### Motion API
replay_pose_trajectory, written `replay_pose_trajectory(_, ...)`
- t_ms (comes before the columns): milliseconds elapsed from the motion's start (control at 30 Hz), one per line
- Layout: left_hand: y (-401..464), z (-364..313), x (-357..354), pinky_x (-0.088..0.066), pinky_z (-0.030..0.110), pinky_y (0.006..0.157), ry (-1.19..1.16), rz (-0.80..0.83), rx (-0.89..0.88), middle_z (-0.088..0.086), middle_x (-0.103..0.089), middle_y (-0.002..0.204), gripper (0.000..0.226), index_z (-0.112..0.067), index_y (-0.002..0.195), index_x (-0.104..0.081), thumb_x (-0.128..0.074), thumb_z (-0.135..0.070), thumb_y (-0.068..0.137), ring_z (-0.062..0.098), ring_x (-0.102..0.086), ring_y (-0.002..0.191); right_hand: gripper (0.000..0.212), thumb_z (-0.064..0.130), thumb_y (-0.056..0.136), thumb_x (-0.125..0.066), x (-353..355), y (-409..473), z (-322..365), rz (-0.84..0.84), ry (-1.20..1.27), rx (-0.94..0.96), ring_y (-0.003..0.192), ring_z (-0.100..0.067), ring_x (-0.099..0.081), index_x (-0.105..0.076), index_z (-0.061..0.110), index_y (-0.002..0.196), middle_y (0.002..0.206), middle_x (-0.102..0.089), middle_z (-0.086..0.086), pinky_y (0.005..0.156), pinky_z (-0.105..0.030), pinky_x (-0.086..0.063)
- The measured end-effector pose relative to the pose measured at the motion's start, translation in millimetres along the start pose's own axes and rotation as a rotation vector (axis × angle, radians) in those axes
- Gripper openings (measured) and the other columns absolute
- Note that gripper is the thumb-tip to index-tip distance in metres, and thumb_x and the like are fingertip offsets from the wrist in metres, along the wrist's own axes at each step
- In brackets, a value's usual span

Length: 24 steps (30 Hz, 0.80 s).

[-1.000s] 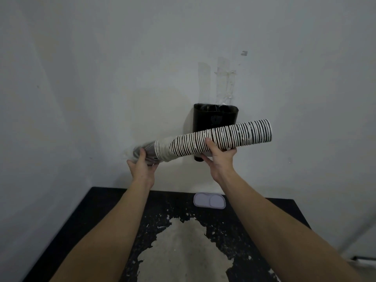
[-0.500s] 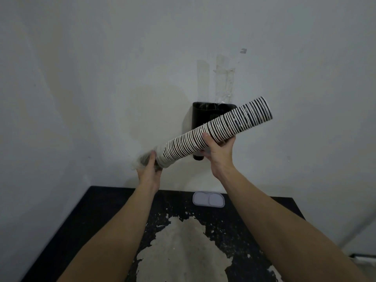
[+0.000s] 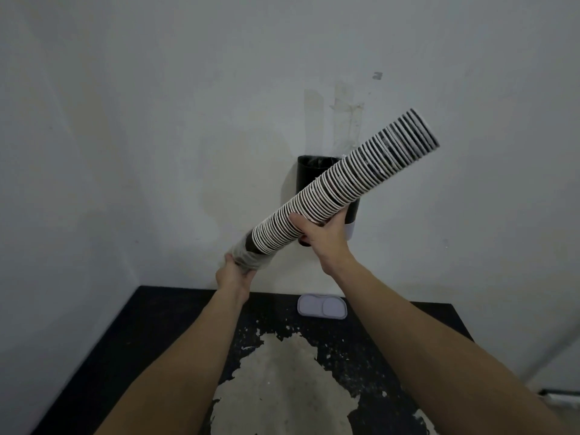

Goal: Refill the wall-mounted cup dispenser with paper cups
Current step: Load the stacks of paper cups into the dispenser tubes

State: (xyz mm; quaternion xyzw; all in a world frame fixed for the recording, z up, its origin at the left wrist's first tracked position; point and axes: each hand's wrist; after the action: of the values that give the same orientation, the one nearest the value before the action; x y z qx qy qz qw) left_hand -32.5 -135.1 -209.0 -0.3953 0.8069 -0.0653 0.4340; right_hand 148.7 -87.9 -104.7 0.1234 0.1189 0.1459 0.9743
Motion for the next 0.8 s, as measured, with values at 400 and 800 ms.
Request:
replay_pose_trajectory(400, 4, 24, -11, -0.054, 0.042, 0.097, 0.146, 0.179, 0.002, 0.016, -0.063, 0.131, 0.045, -0.004, 0.128, -0.059, -0.058, -0.038, 0.099, 0.026, -0.065, 0.109, 0.095, 0.014, 0.066, -0.095, 5, 9, -2, 0.099, -0.135, 0.041, 0.118, -0.002, -0.059, -0.039, 0.022, 0.142, 0.13, -0.059, 0.007, 0.098, -0.029, -0.056)
replay_pose_trajectory(800, 9, 34, -12, -0.056, 0.045, 0.09, 0.337, 0.113, 0.12, 0.018, -0.065, 0.125, 0.035, -0.003, 0.13, -0.059, -0.054, -0.024, 0.102, 0.033, -0.063, 0.11, 0.068, 0.019, 0.065, -0.093, 24, 18, -12, 0.19, -0.167, -0.214, 0.109, -0.018, -0.068, -0.059, 0.023, 0.124, 0.118, -0.071, 0.005, 0.083, -0.044, -0.063)
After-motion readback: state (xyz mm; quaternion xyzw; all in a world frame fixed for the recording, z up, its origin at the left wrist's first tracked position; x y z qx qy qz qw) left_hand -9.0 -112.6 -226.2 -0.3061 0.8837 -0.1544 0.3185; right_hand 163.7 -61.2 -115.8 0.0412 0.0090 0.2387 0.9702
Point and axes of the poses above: each hand's wrist, its own y-axis towards the middle knuckle, its own x-axis out of the back of the hand, z = x × y
